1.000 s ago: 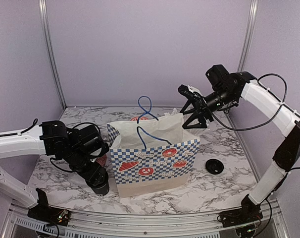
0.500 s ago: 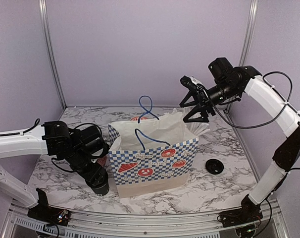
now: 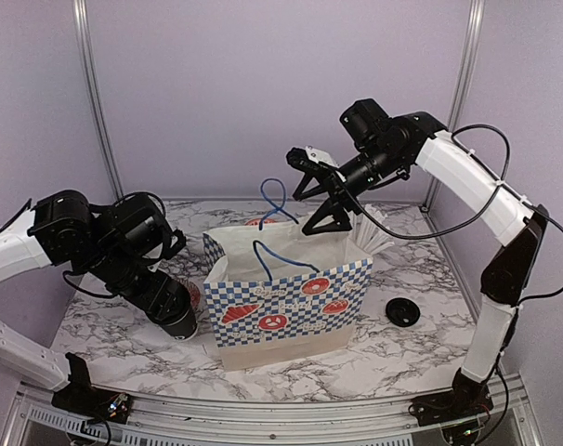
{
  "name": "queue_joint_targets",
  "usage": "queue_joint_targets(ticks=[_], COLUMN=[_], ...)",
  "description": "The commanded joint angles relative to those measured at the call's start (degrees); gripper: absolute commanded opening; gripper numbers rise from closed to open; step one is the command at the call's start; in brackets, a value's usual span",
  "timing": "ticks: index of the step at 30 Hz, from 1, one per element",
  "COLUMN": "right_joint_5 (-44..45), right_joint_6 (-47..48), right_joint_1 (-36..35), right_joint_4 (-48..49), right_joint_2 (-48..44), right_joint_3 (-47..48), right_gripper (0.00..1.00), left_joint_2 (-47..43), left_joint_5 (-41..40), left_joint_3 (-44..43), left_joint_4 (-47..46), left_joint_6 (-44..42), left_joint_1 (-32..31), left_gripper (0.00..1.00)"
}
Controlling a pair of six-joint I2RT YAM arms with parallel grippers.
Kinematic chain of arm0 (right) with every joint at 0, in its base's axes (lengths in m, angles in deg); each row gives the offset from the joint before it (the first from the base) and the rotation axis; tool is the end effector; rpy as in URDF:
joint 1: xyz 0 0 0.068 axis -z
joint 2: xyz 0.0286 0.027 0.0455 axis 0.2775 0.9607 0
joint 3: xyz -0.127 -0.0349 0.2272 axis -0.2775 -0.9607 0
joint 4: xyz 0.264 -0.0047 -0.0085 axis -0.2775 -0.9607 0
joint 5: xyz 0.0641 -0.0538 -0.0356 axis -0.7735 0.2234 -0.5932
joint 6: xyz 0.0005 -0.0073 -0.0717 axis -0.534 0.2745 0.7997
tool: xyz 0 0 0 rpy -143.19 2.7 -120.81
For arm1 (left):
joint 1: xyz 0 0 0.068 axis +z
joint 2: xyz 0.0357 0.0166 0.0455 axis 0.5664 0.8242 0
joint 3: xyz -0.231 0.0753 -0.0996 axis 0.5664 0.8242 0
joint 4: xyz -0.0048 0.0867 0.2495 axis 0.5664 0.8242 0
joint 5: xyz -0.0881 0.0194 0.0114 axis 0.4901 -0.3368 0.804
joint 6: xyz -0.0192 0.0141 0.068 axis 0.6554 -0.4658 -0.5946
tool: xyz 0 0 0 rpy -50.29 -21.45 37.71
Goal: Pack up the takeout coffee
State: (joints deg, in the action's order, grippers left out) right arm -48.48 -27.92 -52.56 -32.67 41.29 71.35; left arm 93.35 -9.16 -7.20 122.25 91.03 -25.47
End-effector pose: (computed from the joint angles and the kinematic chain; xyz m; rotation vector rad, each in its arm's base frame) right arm 0.2790 0.2555 0.3802 -1.8020 1.5567 0.8228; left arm 0.1269 -0.1992 0.3015 0.6790 2.6121 -0.2528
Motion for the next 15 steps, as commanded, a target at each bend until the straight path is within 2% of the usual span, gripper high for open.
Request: queue_joint_targets(ticks=[1, 4, 7, 9, 12, 13, 15], right_joint_5=[1.68, 0.90, 0.19, -0.36, -2.72, -3.44, -4.36], right_joint_6=[-1.84, -5.50, -8.28, -8.91, -9.18, -9.36, -9.98], right_joint_1=[-3.32, -4.31, -4.45, -4.47, -4.43, -4.45, -4.49], right_joint_4=[1.36, 4.27, 5.62, 5.63, 4.99, 5.00, 5.50], right_joint_2=[2.76, 5.00, 7.41, 8.45, 8.54, 8.21, 7.52], right_joint_3=[5.69, 8.46, 11.04, 11.70, 11.67, 11.36, 10.35], right_gripper=[0.97, 0.90, 0.77, 0.61, 0.26, 0.19, 0.16], left_joint_2=[-1.90, -1.78, -1.65, -1.23, 0.33, 1.36, 3.10], left_joint_5=[-6.27, -10.11, -11.82, -12.47, -14.58, -15.27, -15.61], left_joint_3=[-5.61, -10.61, -16.58, -22.56, -32.28, -35.88, -41.91], left_joint_4=[9.16, 13.43, 15.49, 15.51, 15.39, 15.10, 13.44], left_joint_6=[2.61, 3.90, 3.68, 3.35, 2.17, 0.76, -2.63], left_joint_1=[-0.15, -0.15, -0.15, -0.15, -0.15, -0.15, -0.15], left_gripper=[0.63, 0.63, 0.62, 0.60, 0.57, 0.57, 0.56])
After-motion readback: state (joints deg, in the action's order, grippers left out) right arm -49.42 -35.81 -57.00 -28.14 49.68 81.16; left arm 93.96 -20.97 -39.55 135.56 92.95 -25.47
